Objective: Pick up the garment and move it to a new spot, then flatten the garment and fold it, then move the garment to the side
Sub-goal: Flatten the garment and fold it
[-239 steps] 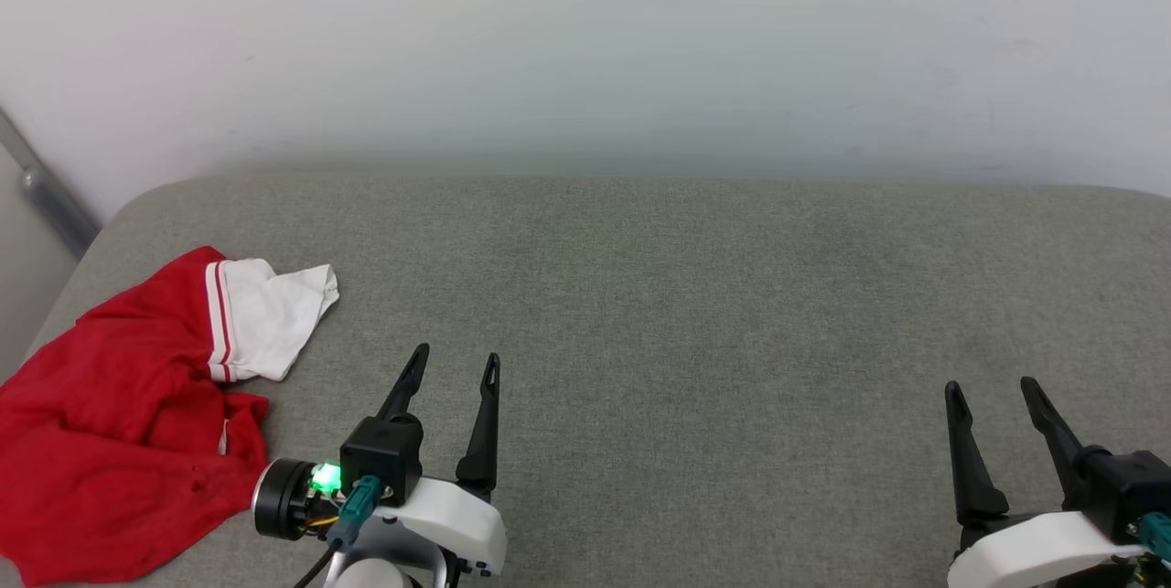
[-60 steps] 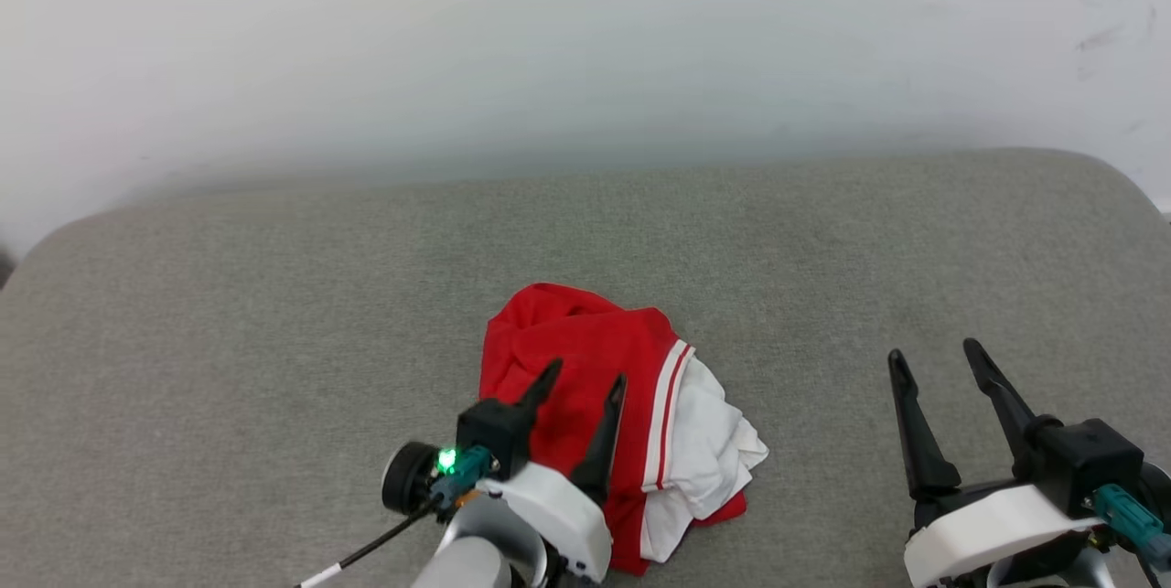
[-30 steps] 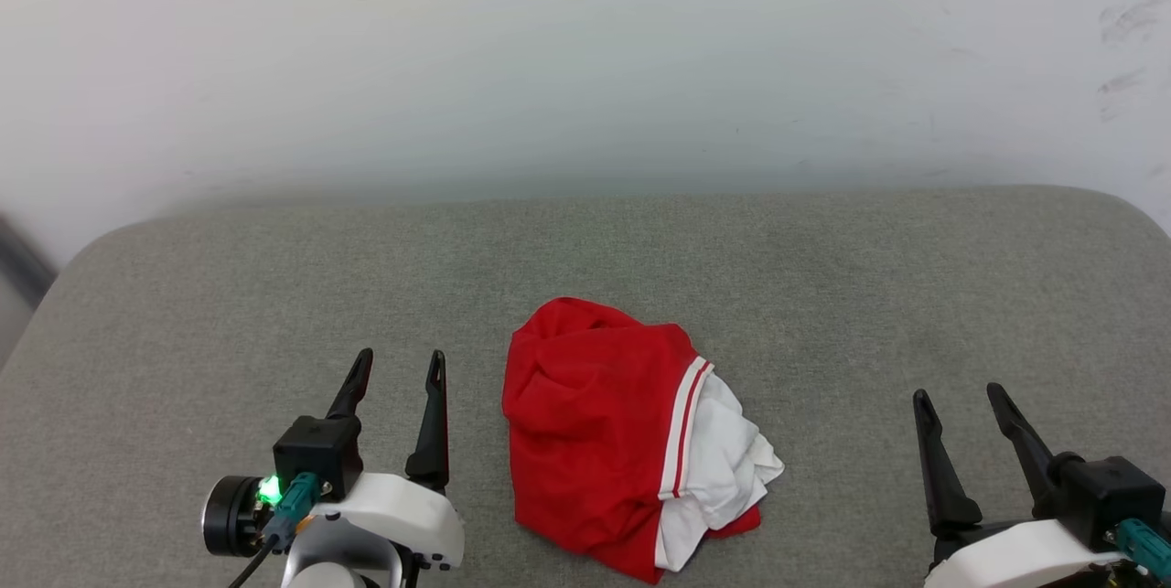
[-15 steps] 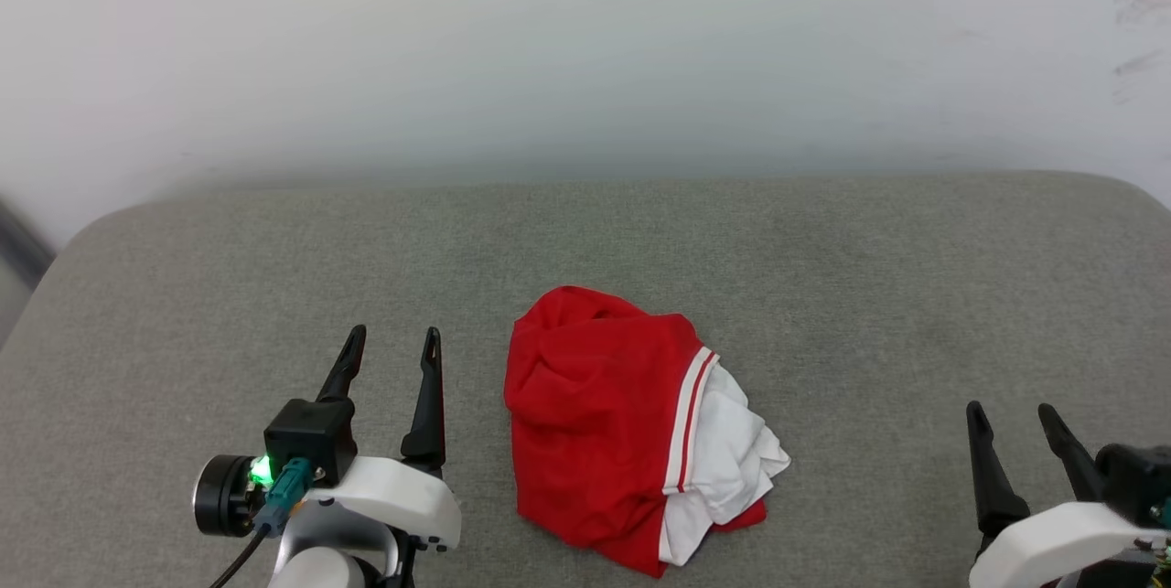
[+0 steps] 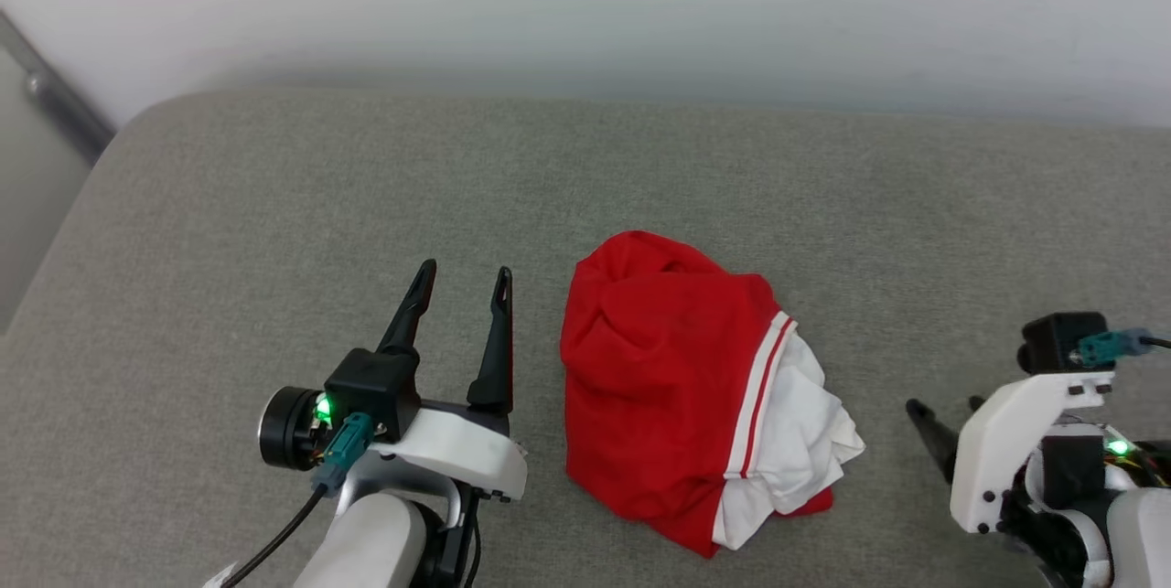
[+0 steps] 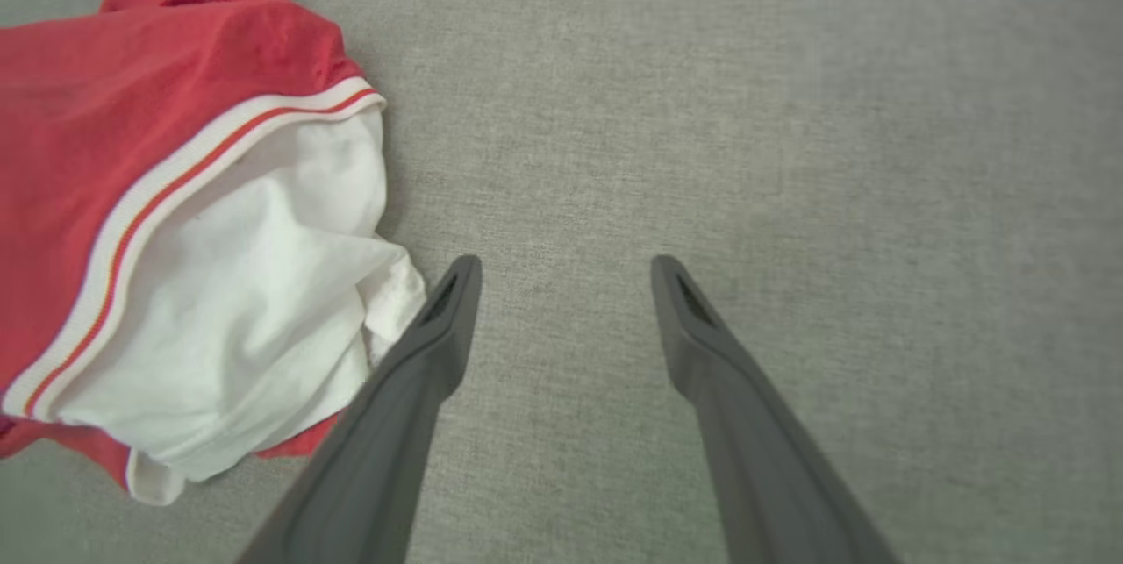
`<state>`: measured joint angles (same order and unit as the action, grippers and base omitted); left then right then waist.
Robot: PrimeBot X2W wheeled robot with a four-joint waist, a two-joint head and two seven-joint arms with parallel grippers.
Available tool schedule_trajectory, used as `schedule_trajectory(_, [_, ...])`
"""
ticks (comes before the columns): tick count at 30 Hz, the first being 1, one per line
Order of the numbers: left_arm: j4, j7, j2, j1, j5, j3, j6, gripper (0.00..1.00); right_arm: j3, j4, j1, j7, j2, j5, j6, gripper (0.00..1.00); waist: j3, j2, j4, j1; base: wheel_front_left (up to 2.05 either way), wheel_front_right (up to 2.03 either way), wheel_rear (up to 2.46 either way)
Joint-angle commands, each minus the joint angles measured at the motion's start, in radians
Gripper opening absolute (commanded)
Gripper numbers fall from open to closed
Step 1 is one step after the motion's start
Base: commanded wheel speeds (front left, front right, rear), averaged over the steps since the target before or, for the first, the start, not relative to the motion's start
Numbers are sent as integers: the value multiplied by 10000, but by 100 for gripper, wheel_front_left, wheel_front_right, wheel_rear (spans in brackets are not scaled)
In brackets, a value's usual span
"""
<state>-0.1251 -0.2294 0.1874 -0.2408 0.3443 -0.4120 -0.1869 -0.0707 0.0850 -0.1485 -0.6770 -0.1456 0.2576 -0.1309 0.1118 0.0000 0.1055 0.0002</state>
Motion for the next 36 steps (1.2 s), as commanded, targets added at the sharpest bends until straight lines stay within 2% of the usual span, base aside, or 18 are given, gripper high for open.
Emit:
schedule_trajectory(1, [-58, -53, -23, -149, -75, -24, 31, 100, 121, 41, -122, -272, -51, 77, 3, 100, 318, 0, 304, -2, 0, 0, 0])
schedule_trajectory(5, [-282, -147, -269, -524, -74, -178, 184, 100, 628, 206, -310, -1262, -175, 405, 1, 100, 678, 0, 628, -2, 0, 0, 0])
schedule_trajectory(12, [-561, -283, -418, -748, -120, -176, 250, 100, 1396, 1185, -303, -1910, -253, 889, 1, 100, 951, 0, 838, -2, 0, 0, 0])
schedule_trajectory(13, [-599, -299, -422, -725, -113, -159, 250, 100, 1494, 1328, -248, -2002, -253, 987, 1, 82, 956, 0, 847, -2, 0, 0, 0])
schedule_trajectory(14, [-638, -291, -419, -708, -106, -145, 257, 100, 1582, 1414, -243, -2062, -249, 1110, 1, 43, 950, 0, 850, -2, 0, 0, 0])
schedule_trajectory(15, [-663, -304, -409, -694, -102, -132, 265, 100, 1704, 1447, -287, -2079, -303, 1164, -2, 9, 938, 0, 846, -2, 0, 0, 0])
schedule_trajectory(16, [-697, -304, -404, -674, -96, -118, 260, 100, 1765, 1473, -331, -2095, -378, 1251, -10, 0, 919, 0, 833, -2, 0, 0, 0])
schedule_trajectory(24, [-890, -344, -338, -386, 8, 14, 208, 100, 1586, 515, -1330, -792, -1282, 919, 3, 0, 550, 0, 522, -2, 0, 0, 0])
schedule_trajectory(28, [-916, -346, -288, -255, 32, 77, 129, 100, 1100, -47, -1835, -347, -1718, 513, 4, 0, 382, 0, 236, -2, 0, 0, 0])
schedule_trajectory(30, [-910, -348, -251, -200, 76, 107, 124, 100, 627, -231, -1906, -283, -1739, 303, 3, 0, 309, 0, 83, -2, 0, 0, 0])
schedule_trajectory(31, [-885, -316, -187, -53, 108, 110, 96, 100, -716, -347, -1413, -340, -1668, -122, 3, 0, 159, 0, -127, -2, 0, 0, 0])
schedule_trajectory(36, [-835, -236, -102, 57, 170, 110, 61, 100, -2455, 403, -185, -69, -1254, -194, 3, 0, 66, 0, -282, -2, 0, 0, 0])
